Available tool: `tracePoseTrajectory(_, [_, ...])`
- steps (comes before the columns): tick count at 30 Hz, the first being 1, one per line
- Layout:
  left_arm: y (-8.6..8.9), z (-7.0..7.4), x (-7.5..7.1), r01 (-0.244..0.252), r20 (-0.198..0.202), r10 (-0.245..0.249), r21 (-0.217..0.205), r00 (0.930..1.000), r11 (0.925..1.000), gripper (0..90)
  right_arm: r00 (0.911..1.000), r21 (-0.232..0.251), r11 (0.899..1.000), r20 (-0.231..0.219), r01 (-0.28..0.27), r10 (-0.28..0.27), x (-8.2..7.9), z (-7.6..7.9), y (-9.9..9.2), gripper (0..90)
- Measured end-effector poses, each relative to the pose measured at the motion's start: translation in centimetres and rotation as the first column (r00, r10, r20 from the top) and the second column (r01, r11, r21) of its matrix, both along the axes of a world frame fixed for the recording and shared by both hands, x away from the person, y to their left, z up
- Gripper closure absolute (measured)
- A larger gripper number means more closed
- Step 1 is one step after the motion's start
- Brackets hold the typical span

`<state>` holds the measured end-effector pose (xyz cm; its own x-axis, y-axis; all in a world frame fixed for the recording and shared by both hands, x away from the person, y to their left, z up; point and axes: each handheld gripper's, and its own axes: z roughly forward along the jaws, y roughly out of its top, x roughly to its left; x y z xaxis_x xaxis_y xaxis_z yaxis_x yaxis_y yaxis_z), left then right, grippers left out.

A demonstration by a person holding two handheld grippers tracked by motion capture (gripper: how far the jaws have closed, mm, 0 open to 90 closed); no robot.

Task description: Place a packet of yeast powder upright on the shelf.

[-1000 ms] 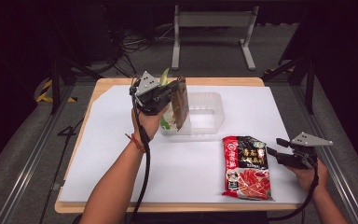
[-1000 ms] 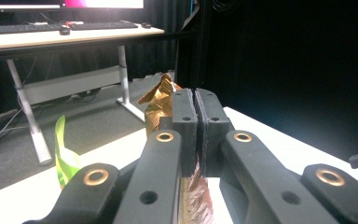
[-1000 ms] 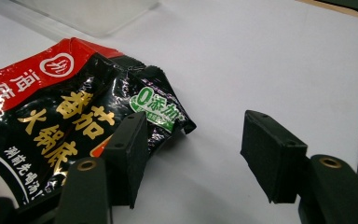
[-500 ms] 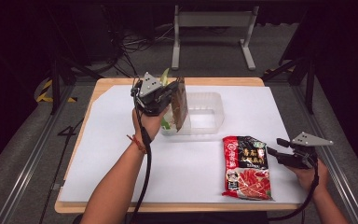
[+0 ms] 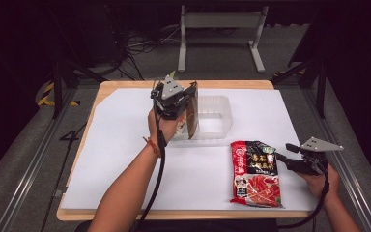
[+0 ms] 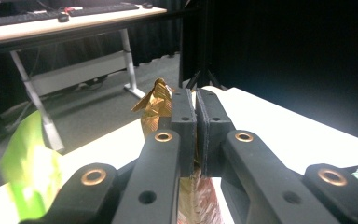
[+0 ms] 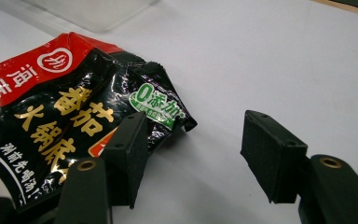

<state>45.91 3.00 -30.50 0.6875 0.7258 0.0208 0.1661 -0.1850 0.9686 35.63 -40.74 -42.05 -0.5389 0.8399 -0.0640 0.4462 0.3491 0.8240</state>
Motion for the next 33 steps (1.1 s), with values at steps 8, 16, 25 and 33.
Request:
tracePoseTrajectory(8, [0.1, -0.1, 2.5, -0.077, -0.010, 0.077, -0.024, 0.9970, 0.9967, 86.5, 1.0000, 0.005, 1.000, -0.005, 0.001, -0.001, 0.0, -0.1, -0.2, 41.4])
tracePoseTrajectory(16, [-0.2, -0.2, 3.8, -0.096, -0.010, 0.095, -0.034, 0.9954, 0.9948, 86.6, 0.9999, -0.002, 1.000, -0.012, -0.003, 0.003, 0.1, -0.2, -0.1, 41.3])
tracePoseTrajectory(25, [-0.9, -3.5, 2.9, -0.019, -0.028, 0.018, -0.007, 0.9994, 0.9998, 76.4, 1.0000, 0.009, 1.000, -0.004, 0.004, -0.004, 0.0, 0.0, -0.4, 41.3])
tracePoseTrajectory(33, [-0.1, -3.5, 1.2, 0.090, -0.016, -0.089, 0.044, 0.9959, 0.9949, 51.1, 1.0000, 0.004, 1.000, 0.002, 0.004, -0.004, -0.1, 0.0, -0.3, 40.8])
